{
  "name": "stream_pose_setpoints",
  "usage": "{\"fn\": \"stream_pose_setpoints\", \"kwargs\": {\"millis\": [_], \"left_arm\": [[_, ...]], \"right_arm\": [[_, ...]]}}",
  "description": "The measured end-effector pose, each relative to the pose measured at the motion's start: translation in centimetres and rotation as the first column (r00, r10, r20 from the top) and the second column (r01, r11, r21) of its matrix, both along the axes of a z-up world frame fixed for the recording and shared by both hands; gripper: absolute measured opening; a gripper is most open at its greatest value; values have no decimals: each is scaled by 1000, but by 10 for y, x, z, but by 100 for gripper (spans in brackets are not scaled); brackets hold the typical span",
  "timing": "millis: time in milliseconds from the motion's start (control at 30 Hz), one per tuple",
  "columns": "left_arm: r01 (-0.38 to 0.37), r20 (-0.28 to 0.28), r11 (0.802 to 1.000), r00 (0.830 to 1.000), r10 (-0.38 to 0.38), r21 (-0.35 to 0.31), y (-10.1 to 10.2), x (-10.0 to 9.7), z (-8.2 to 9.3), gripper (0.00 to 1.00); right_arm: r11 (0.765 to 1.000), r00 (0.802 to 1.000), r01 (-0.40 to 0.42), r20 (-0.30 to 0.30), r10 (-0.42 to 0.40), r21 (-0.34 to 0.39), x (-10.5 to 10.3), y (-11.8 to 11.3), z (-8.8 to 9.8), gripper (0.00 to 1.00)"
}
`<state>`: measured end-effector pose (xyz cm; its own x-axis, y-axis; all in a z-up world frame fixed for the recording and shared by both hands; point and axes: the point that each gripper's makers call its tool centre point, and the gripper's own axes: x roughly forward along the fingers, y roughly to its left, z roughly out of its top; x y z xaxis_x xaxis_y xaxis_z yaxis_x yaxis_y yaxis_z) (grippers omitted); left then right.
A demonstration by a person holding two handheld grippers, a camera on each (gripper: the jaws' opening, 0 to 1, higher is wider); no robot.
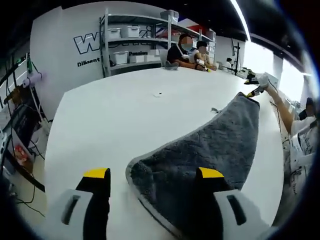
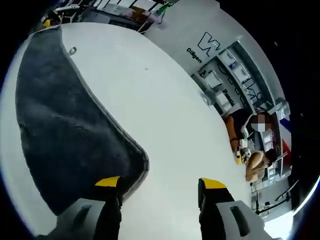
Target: Fold the towel on the table until its edges align and the towel forms a compact rectangular stack.
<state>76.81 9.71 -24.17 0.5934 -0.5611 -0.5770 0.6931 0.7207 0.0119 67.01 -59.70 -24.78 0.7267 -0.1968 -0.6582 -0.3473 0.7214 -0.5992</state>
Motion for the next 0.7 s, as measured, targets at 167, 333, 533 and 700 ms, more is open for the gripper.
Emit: {"fn": "stream_pose_setpoints", "kwargs": {"millis": [167, 333, 533, 700], "left_arm": [[-5, 20, 999, 1000, 6, -35, 7, -25, 16, 83], [-25, 103, 997, 994, 32, -67, 10, -61, 31, 93], [-8, 164, 994, 986, 26, -112, -4, -113, 34, 99], [12, 184, 992, 983, 12, -125, -15, -150, 26, 99]], "right_arm": [[1000, 1000, -2, -7, 2, 14, -35, 6, 11, 82], [995, 999, -28, 19, 26, 93, -73, 27, 18, 95], [979, 994, -76, 94, 59, 189, -110, 55, 26, 99], [969, 990, -98, 124, 71, 227, -140, 72, 20, 99]]}}
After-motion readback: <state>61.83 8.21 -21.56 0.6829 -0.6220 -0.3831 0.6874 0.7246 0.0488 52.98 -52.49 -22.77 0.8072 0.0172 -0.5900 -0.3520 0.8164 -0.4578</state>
